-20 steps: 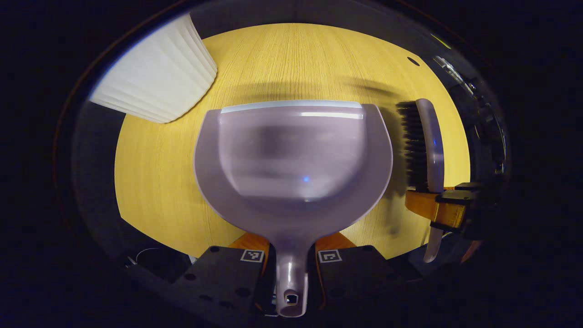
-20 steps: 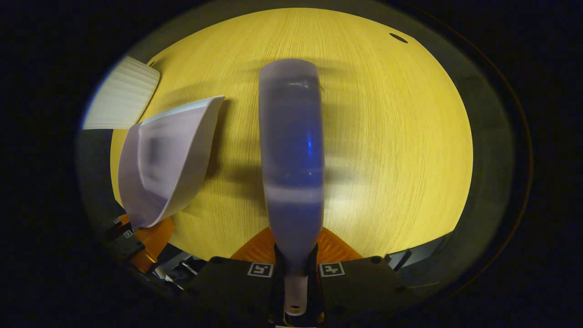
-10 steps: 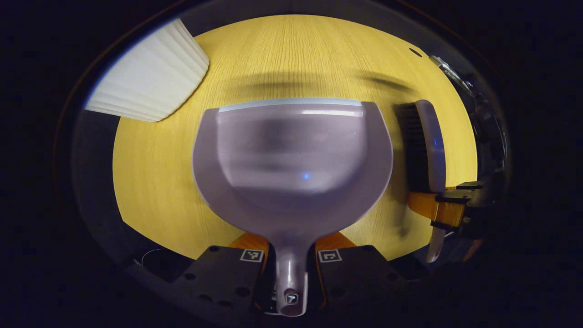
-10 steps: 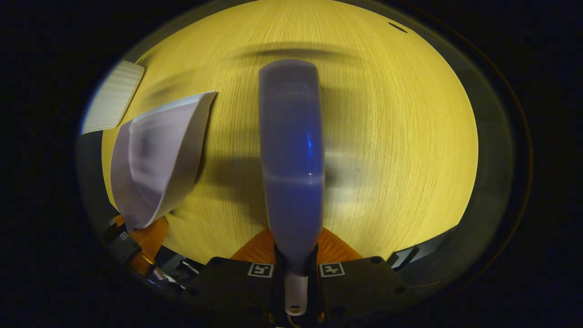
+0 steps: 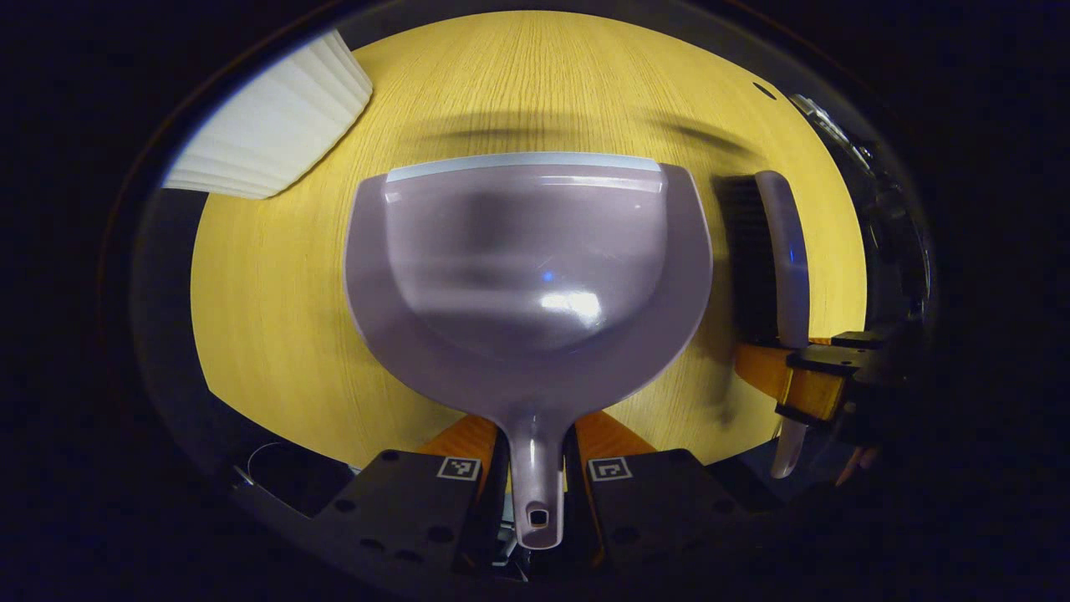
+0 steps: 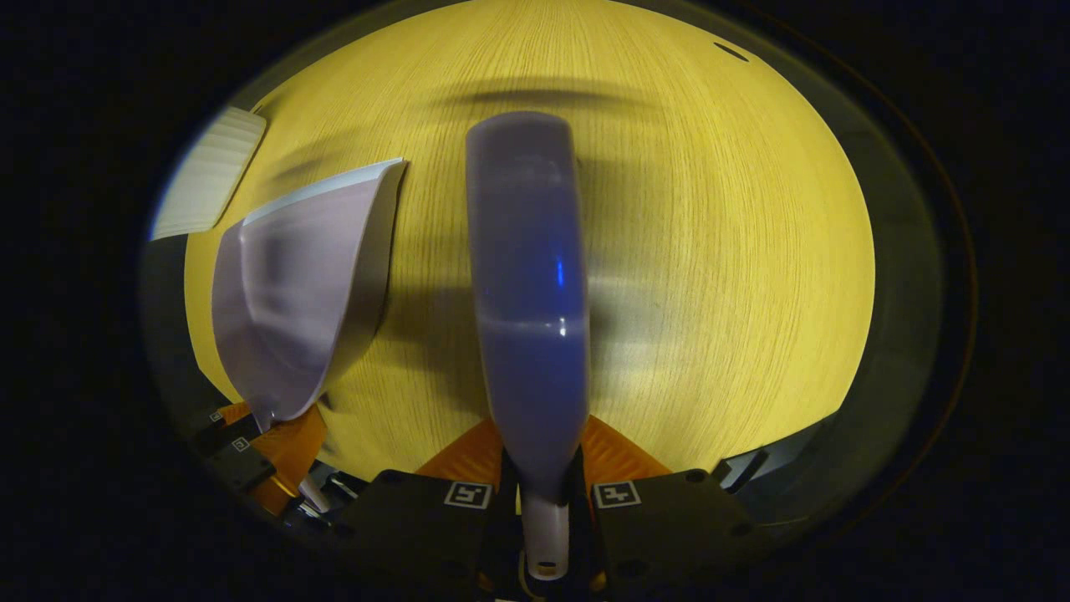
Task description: Pick up the small broom and dustpan from the desktop, sweep the trash into the dustpan with the broom, and then empty the trash into the garbage bin.
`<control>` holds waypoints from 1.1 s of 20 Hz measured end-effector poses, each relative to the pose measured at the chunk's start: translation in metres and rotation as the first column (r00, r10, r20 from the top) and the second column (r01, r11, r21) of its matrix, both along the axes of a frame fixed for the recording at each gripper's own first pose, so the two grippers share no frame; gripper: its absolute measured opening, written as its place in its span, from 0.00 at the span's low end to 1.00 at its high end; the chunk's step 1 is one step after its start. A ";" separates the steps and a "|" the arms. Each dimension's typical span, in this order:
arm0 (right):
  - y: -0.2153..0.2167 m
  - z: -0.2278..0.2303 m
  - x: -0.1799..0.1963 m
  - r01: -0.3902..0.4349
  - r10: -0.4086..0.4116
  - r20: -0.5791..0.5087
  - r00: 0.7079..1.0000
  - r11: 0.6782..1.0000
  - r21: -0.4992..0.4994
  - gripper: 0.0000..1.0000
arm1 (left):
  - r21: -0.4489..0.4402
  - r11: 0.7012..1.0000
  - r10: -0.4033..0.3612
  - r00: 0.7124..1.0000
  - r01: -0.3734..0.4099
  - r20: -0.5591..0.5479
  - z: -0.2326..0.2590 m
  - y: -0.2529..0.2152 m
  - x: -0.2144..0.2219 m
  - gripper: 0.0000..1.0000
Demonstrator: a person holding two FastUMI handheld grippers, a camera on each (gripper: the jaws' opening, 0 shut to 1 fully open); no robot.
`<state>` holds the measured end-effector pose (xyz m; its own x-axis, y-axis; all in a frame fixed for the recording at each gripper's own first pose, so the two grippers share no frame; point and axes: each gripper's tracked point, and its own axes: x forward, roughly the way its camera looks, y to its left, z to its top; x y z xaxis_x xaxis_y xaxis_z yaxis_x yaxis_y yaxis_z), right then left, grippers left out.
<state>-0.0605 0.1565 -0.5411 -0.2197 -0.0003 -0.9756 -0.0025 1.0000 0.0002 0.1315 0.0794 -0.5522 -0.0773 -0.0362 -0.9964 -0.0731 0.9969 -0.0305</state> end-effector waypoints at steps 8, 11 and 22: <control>0.003 0.007 -0.004 -0.009 0.009 0.014 1.000 1.000 0.010 0.44 | -0.041 0.999 -0.024 0.999 0.023 -0.033 0.003 -0.006 -0.013 0.73; 0.006 0.016 -0.006 -0.015 0.015 0.022 1.000 1.000 0.018 0.55 | -0.018 0.999 -0.033 0.999 0.032 -0.025 0.006 -0.003 -0.015 0.81; 0.010 0.069 0.006 0.002 -0.011 0.137 0.991 0.998 0.064 0.98 | 0.049 0.991 -0.125 0.989 0.121 0.082 0.065 0.001 -0.024 0.83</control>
